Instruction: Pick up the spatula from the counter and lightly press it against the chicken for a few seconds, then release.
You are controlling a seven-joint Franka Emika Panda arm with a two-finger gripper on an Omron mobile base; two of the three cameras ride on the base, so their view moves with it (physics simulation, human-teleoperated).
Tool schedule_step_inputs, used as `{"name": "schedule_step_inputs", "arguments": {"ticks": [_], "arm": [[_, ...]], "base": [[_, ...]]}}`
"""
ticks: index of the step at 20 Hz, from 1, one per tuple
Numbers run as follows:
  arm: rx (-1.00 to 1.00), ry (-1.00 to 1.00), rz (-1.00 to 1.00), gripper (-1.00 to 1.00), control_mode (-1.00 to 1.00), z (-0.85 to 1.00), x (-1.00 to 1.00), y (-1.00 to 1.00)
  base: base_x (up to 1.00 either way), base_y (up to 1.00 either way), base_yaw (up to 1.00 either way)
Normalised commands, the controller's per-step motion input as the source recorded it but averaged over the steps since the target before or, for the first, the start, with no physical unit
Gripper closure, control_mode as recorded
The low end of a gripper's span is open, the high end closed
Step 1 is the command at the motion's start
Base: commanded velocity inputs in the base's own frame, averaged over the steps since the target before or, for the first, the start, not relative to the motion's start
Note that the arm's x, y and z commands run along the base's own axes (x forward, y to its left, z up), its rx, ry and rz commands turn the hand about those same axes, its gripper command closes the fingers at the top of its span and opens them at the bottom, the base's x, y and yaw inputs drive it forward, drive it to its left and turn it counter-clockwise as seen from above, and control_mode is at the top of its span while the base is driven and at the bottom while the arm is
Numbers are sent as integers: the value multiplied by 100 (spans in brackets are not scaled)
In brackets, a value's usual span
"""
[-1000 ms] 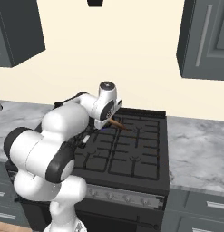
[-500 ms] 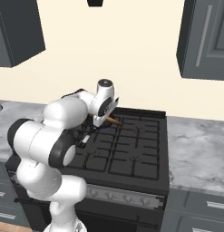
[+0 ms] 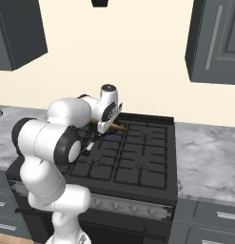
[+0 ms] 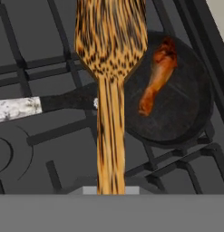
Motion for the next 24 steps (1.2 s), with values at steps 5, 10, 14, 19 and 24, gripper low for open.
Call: {"name": "schedule_step_inputs", "arguments": {"ticks": [5, 10, 14, 19, 24], "arm": [[-1, 0, 4, 100, -100, -11, 19, 0], [-1, 0, 3, 100, -100, -10, 28, 0], [0, 0, 3, 100, -100, -10, 28, 0], [0, 0, 4, 100, -100, -12, 29, 0], [0, 0, 3, 100, -100, -17, 31, 0]], "base": [[0, 0, 0], [0, 0, 0], [0, 0, 0], [0, 0, 0], [0, 0, 0]]}}
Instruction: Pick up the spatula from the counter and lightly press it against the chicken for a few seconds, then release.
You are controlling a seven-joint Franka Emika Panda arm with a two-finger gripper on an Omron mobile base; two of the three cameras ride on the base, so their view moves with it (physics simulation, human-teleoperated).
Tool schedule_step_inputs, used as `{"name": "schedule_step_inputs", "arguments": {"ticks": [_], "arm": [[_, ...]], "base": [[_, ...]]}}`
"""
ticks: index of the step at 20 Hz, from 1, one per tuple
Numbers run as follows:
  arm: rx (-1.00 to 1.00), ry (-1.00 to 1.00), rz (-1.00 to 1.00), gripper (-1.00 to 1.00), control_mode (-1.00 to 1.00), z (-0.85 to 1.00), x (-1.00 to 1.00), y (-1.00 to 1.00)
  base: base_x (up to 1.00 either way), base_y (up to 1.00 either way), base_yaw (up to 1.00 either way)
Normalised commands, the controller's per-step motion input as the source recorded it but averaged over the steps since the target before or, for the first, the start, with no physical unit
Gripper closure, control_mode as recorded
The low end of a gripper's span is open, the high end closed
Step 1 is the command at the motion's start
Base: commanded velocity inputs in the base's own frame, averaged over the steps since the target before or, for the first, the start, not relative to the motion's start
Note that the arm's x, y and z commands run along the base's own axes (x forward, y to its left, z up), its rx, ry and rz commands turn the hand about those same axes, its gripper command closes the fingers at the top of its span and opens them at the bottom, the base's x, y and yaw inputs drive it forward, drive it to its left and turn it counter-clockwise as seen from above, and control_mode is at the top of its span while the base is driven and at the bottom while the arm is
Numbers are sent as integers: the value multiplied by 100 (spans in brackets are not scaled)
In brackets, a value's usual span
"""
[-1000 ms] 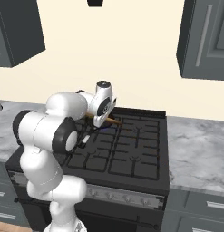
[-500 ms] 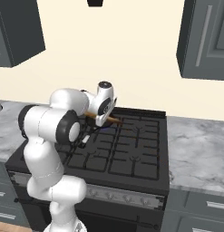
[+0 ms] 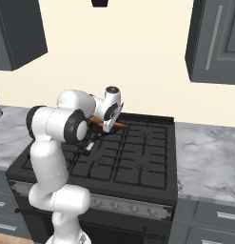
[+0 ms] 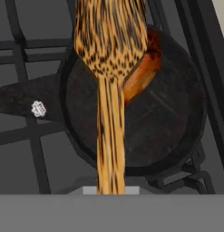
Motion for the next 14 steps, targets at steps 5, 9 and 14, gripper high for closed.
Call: {"name": "schedule_step_inputs", "arguments": {"ticks": [5, 9, 14], "arm": [[0, 0, 3, 100, -100, -20, 32, 0], [0, 0, 3, 100, -100, -18, 35, 0], [-1, 0, 3, 100, -100, -16, 25, 0]], "base": [[0, 0, 0], [0, 0, 0], [0, 0, 0]]}}
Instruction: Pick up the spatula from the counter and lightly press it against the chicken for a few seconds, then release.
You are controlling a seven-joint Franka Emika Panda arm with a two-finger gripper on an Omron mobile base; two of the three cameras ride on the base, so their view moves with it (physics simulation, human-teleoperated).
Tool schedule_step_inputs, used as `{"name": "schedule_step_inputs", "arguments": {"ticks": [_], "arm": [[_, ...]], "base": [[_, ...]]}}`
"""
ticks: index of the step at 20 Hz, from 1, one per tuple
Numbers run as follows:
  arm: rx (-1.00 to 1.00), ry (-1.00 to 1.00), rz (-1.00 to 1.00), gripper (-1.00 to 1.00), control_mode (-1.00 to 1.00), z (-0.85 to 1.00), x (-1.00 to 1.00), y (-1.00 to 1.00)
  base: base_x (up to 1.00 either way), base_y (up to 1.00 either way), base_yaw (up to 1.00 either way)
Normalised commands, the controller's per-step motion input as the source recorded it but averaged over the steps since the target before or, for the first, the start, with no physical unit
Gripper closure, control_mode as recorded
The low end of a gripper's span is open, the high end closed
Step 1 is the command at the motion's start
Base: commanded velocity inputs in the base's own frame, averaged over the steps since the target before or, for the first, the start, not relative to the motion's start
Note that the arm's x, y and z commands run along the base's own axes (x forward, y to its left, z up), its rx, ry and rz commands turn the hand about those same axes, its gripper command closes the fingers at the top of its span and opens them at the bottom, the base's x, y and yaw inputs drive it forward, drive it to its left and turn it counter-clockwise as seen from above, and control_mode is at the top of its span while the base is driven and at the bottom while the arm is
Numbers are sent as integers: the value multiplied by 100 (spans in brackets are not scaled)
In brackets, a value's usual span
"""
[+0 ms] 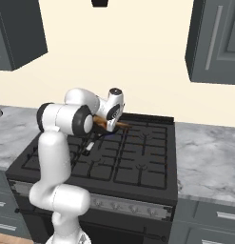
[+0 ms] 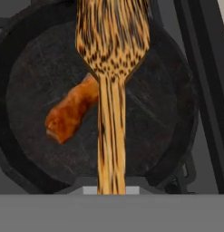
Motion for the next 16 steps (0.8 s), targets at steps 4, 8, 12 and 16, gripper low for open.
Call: {"name": "schedule_step_inputs", "arguments": {"ticks": [4, 8, 12, 16], "arm": [[0, 0, 4, 100, -100, -8, 31, 0], [0, 0, 3, 100, -100, -3, 22, 0], [-2, 6, 3, 100, -100, -6, 1, 0], [-6, 8, 4, 100, -100, -8, 0, 0]], "base": [[0, 0, 0], [0, 0, 0], [0, 0, 0], [0, 0, 0]]}}
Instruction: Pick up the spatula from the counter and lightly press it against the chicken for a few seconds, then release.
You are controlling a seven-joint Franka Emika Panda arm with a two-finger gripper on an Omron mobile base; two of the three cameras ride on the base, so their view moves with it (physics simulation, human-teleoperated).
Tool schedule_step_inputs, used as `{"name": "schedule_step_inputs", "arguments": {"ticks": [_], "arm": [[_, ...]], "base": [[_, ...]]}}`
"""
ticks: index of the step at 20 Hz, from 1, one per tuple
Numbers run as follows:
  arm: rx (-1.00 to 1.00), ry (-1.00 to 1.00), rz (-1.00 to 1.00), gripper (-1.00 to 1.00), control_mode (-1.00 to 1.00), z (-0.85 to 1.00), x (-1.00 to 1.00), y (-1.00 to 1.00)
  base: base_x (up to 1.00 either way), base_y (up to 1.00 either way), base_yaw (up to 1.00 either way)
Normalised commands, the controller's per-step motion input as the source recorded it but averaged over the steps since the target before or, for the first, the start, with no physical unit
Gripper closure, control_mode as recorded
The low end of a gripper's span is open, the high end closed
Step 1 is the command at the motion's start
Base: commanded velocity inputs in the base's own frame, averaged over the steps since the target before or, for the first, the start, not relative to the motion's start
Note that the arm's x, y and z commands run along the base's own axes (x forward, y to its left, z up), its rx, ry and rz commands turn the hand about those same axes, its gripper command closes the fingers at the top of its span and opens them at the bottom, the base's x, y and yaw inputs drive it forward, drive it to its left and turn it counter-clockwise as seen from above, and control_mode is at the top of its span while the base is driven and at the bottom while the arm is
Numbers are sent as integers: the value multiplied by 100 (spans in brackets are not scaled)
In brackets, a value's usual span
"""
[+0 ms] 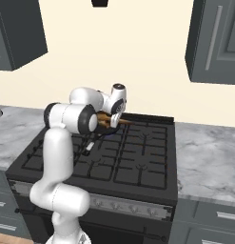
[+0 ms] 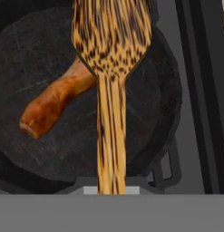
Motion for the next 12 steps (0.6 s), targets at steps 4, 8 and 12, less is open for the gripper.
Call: {"name": "schedule_step_inputs", "arguments": {"ticks": [4, 8, 12], "arm": [[-7, 10, 4, 100, -100, -11, 0, 0], [-5, 6, 5, 100, -100, -12, 0, 0], [-4, 4, 5, 100, -100, -14, 0, 0]], "base": [[0, 0, 0], [0, 0, 0], [0, 0, 0]]}}
